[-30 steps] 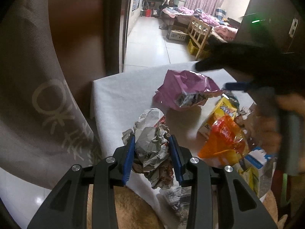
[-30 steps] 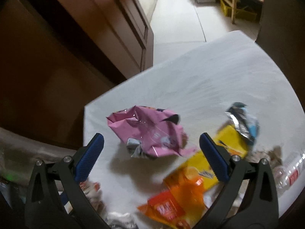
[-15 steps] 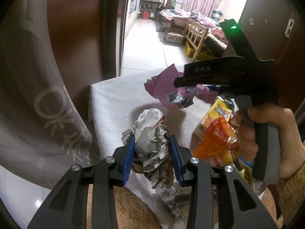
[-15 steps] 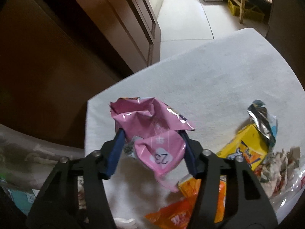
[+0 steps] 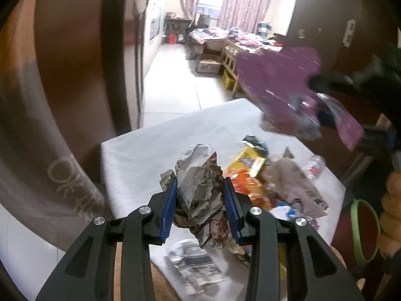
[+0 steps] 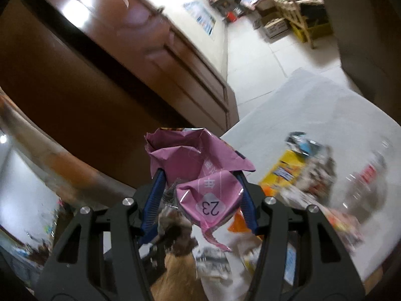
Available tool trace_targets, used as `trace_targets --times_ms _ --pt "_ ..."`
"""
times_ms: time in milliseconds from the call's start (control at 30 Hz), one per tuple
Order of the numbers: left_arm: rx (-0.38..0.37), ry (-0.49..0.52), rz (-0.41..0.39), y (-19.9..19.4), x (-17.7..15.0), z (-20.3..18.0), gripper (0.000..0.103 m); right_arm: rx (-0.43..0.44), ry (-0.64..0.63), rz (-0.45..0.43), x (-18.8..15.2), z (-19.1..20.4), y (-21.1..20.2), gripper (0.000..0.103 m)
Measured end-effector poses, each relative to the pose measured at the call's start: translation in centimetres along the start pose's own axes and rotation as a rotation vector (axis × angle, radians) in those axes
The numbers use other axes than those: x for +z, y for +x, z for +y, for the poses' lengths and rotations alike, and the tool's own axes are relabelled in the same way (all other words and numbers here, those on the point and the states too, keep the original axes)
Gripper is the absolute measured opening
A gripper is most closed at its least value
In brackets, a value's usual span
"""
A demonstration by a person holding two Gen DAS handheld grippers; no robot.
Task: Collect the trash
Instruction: 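Carry the pink bag to the green bin and open the right tool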
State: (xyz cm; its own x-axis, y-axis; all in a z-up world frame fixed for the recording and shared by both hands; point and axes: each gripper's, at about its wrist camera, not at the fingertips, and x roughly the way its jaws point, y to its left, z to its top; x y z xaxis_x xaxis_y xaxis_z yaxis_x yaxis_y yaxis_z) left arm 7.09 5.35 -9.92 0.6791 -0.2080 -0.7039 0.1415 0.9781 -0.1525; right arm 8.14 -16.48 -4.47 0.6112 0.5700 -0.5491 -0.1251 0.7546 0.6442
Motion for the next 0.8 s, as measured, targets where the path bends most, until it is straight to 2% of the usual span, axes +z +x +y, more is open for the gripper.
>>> trace_targets --times_ms 267,433,633,800 --pt "-0.063 0.101 -0.041 -2.4 0.7 -6.2 0.034 0.027 0.193 -0.09 -4.2 -7.4 -8.9 0.055" --pt "-0.142 0.159 -0.041 -3.2 0.8 -10.4 0.034 -0.012 0.268 -0.19 -6.1 -11.1 -14.6 0.056" --pt "-0.318 0.215 0.006 -2.6 0.4 -17.1 0.034 -0.093 0.392 -0.328 -8.4 -16.4 -20.9 0.056" --pt "-0.47 0.305 0.058 -1.6 -1.1 -24.4 0.034 -0.176 0.529 -0.451 -11.2 -21.3 -25.9 0.056"
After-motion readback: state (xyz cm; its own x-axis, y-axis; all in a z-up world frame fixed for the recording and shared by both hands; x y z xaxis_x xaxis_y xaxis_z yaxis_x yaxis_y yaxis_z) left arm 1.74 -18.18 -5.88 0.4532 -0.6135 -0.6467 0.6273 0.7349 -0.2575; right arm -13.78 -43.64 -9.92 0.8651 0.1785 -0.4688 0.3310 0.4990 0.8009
